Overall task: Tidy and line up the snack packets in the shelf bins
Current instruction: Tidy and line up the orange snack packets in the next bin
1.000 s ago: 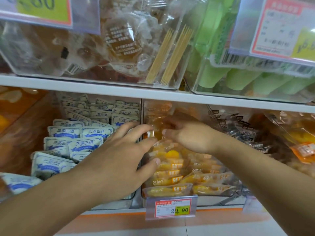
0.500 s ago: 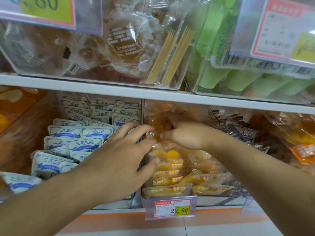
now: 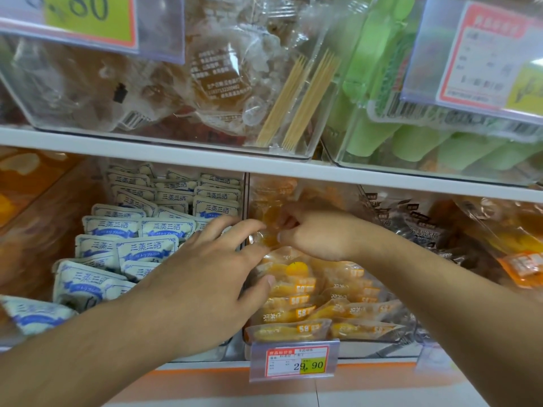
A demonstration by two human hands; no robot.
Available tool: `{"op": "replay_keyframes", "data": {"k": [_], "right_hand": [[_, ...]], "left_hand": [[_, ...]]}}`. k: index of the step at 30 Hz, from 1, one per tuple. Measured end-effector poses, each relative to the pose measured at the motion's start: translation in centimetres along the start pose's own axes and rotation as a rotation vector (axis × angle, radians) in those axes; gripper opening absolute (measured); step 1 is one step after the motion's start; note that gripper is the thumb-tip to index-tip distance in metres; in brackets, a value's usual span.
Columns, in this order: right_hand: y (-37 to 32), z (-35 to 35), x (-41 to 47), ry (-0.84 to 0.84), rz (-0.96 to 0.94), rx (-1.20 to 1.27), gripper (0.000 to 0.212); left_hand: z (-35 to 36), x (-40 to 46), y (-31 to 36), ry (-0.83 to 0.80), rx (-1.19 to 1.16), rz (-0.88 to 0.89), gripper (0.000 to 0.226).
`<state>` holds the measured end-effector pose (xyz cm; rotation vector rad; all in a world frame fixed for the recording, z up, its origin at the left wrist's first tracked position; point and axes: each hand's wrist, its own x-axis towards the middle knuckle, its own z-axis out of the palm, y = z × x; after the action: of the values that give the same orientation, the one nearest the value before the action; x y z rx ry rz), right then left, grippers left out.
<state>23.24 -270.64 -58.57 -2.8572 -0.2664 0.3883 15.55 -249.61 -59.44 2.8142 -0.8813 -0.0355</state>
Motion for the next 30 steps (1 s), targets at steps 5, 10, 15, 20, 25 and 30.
{"op": "replay_keyframes", "data": {"k": [5, 10, 15, 20, 25, 30], "right_hand": [[0.0, 0.0, -0.5, 0.096, 0.007, -0.156, 0.018], [0.9, -0.2, -0.6, 0.097, -0.001, 0.006, 0.02], [0.8, -0.2, 0.2, 0.033, 0.047, 0.056, 0.038], [0.4, -0.5, 0.3, 0.027, 0.062, 0.062, 0.048], [0.0, -0.3, 0.7, 0.047, 0.097, 0.083, 0.037], [-0.1, -0.2, 1.0, 0.038, 0.097, 0.086, 0.024]], "left_hand": [[0.0, -0.2, 0.3, 0.021, -0.023, 0.003, 0.06], [-0.2, -0.3, 0.5, 0.0, -0.02, 0.032, 0.062], [-0.1, -0.4, 0.6, 0.004, 0.021, 0.059, 0.068], [0.0, -0.5, 0.5, -0.004, 0.006, 0.054, 0.05], [0.1, -0.6, 0.6, 0.013, -0.008, 0.052, 0.045], [0.3, -0.7, 0.6, 0.034, -0.011, 0.057, 0.048]]}}
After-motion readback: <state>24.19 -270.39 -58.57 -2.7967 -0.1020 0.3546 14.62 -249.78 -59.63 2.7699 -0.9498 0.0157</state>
